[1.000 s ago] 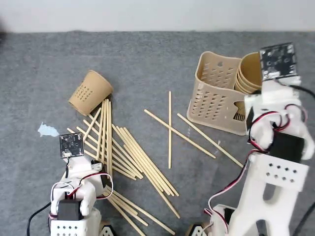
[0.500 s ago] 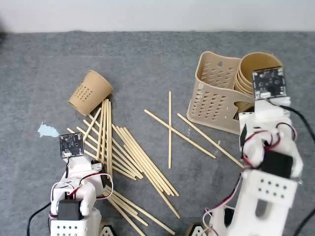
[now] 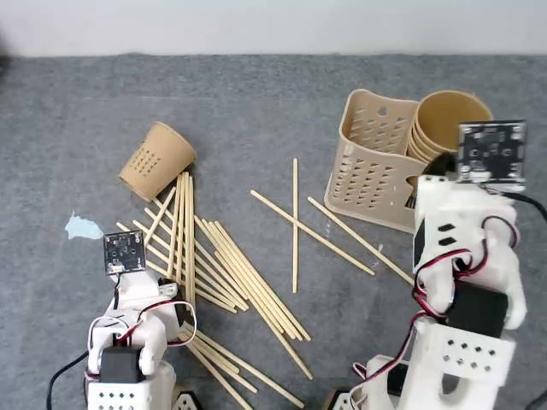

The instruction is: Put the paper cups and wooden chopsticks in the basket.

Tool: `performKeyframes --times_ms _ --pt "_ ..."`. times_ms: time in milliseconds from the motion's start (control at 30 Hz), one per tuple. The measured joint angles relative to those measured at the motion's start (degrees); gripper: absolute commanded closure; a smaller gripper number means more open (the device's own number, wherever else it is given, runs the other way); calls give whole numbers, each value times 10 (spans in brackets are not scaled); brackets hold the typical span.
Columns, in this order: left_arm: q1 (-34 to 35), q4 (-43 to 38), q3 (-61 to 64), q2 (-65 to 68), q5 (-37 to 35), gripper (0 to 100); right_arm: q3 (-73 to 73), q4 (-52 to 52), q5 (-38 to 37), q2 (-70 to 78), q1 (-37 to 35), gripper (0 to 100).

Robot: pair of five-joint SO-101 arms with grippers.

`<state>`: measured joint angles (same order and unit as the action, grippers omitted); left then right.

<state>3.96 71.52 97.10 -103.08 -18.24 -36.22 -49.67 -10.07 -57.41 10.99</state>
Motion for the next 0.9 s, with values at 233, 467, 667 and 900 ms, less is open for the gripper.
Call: performKeyframes --times_ms 233,467,667,900 --pt "0 0 0 0 0 985 0 110 33 30 2 990" --pt "0 0 0 0 0 985 -49 168 33 126 25 990" --pt "0 0 0 0 0 985 -68 157 35 116 25 990" --pt "0 0 0 0 0 985 -49 135 35 86 11 991"
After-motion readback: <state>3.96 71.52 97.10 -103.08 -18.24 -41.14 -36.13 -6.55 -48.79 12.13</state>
